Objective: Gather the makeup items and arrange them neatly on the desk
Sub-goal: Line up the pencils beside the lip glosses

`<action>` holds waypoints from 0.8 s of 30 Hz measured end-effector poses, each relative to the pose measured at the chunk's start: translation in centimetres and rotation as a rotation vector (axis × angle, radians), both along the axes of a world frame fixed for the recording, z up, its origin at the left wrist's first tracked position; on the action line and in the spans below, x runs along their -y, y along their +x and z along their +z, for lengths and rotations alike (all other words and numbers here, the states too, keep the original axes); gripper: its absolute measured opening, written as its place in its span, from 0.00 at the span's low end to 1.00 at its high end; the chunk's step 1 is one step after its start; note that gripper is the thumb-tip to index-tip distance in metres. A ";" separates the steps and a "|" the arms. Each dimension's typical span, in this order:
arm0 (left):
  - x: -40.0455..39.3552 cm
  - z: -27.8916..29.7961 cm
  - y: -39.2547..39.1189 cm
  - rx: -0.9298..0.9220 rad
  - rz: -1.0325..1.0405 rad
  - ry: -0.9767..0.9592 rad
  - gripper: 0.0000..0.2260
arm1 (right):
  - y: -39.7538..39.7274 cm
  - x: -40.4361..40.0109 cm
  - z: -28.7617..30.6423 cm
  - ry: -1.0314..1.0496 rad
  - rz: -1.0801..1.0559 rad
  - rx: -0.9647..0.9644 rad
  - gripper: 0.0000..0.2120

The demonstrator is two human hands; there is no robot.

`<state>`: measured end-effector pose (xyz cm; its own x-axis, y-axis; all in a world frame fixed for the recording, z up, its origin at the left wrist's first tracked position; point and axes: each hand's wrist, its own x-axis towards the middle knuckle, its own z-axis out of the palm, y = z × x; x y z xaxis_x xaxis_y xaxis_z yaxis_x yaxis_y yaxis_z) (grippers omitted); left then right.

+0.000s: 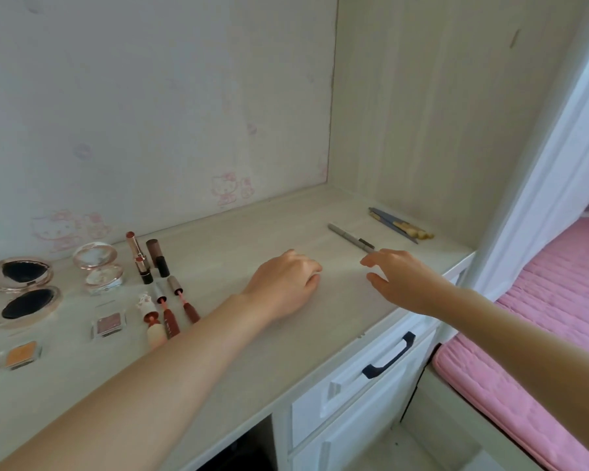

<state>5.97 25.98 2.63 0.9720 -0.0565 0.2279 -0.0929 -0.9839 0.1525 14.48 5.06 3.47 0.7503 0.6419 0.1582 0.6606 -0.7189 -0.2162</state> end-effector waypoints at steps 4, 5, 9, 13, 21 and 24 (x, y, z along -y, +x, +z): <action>0.8 -0.1 4.4 -0.037 -0.015 -0.013 0.13 | 2.7 -0.5 -0.4 0.022 -0.027 0.022 0.14; 1.0 -0.2 5.4 -0.028 -0.013 -0.041 0.13 | 3.3 -0.7 -0.5 0.030 -0.038 0.039 0.12; 1.1 -0.3 9.1 0.044 0.018 -0.151 0.12 | 5.6 -1.5 -0.6 0.010 -0.082 0.104 0.12; 0.5 0.4 12.8 0.011 0.017 -0.108 0.15 | 8.1 -2.3 0.0 -0.017 -0.146 0.065 0.14; 0.5 0.9 17.5 -0.132 -0.032 0.084 0.19 | 10.2 -4.1 -0.3 -0.109 -0.203 0.060 0.14; 1.1 0.4 18.3 -0.149 -0.042 0.114 0.20 | 10.6 -4.2 -0.5 -0.128 -0.219 0.074 0.12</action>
<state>24.22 24.87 3.06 0.9908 -0.1145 0.0715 -0.1186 -0.9914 0.0554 25.08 9.22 2.92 0.8631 0.4836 0.1455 0.4967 -0.8650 -0.0714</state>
